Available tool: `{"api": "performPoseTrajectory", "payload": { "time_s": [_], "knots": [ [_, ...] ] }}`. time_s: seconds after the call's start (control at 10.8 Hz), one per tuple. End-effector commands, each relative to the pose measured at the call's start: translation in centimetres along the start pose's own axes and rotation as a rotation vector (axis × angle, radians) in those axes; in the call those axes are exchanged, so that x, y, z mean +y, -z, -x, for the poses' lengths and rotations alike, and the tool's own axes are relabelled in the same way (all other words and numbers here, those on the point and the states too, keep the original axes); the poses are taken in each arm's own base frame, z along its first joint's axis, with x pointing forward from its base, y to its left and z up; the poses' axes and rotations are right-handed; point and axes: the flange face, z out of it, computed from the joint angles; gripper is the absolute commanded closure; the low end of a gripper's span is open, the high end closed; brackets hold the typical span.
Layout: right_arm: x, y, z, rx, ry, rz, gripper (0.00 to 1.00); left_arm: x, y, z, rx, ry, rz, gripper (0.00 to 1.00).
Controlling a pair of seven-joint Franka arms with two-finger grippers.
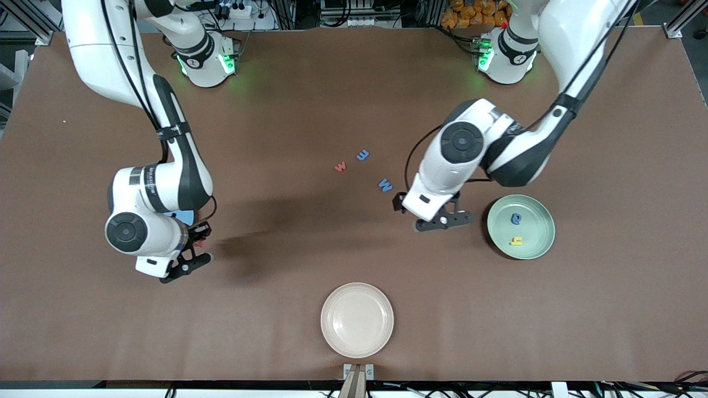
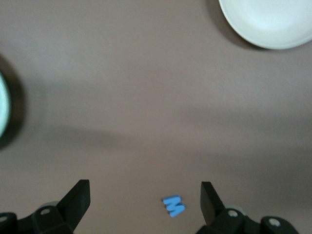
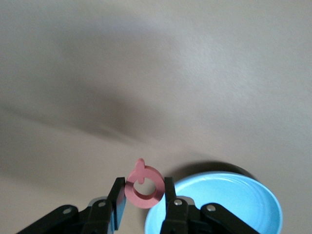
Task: Sort uppercase to blue plate, lowercase to green plate
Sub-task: 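Carry the o to the blue plate while the left gripper reaches letters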
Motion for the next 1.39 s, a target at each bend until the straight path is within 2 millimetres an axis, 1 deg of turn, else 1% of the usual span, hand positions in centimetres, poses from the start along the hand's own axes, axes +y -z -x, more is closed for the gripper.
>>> {"api": "performPoseTrajectory", "payload": {
  "time_s": [0.0, 0.09, 0.19, 0.28, 0.46, 0.56, 0.74, 0.84, 0.93, 1.02, 1.11, 1.21, 1.3],
  "knots": [
    [0.6, -0.4, 3.9, 0.003, 0.051, -0.018, 0.83, 4.0, -1.4, 3.2, 0.030, -0.028, -0.037, 0.00],
    [2.0, -1.1, 5.0, -0.008, 0.079, -0.013, 0.83, 4.7, -3.1, 4.0, 0.017, -0.001, -0.056, 0.00],
    [3.5, -2.3, 6.0, -0.014, 0.117, -0.008, 0.83, 5.6, -4.8, 5.1, 0.006, 0.033, -0.067, 0.00],
    [4.9, -3.8, 7.5, -0.015, 0.143, -0.005, 0.83, 6.3, -5.5, 5.7, 0.010, 0.068, -0.072, 0.00],
    [6.0, -6.2, 9.2, -0.029, 0.167, -0.026, 0.83, 6.9, -5.4, 6.6, 0.012, 0.076, -0.071, 0.00],
    [6.0, -7.3, 9.8, -0.042, 0.156, -0.049, 0.83, 7.2, -5.7, 7.0, 0.010, 0.103, -0.074, 0.00],
    [5.2, -9.5, 10.7, -0.028, 0.146, -0.137, 0.83, 7.7, -6.3, 7.8, 0.003, 0.135, -0.079, 0.00],
    [4.9, -10.3, 11.2, -0.032, 0.137, -0.154, 0.82, 8.5, -6.4, 8.9, -0.001, 0.133, -0.078, 0.00],
    [4.8, -10.5, 11.3, -0.036, 0.136, -0.159, 0.80, 8.7, -6.6, 9.2, -0.001, 0.160, -0.081, 0.00],
    [4.7, -10.8, 11.5, -0.041, 0.137, -0.162, 0.77, 8.6, -6.9, 9.2, -0.007, 0.186, -0.082, 0.00],
    [4.6, -10.9, 11.6, -0.046, 0.137, -0.166, 0.69, 8.7, -7.1, 9.3, -0.009, 0.213, -0.084, 0.00],
    [4.6, -10.9, 11.6, -0.050, 0.136, -0.170, 0.60, 9.0, -8.0, 9.9, -0.018, 0.256, -0.094, 0.00],
    [4.5, -10.7, 11.6, -0.056, 0.135, -0.176, 0.39, 9.5, -8.7, 10.9, -0.023, 0.294, -0.102, 0.00]
  ]
}}
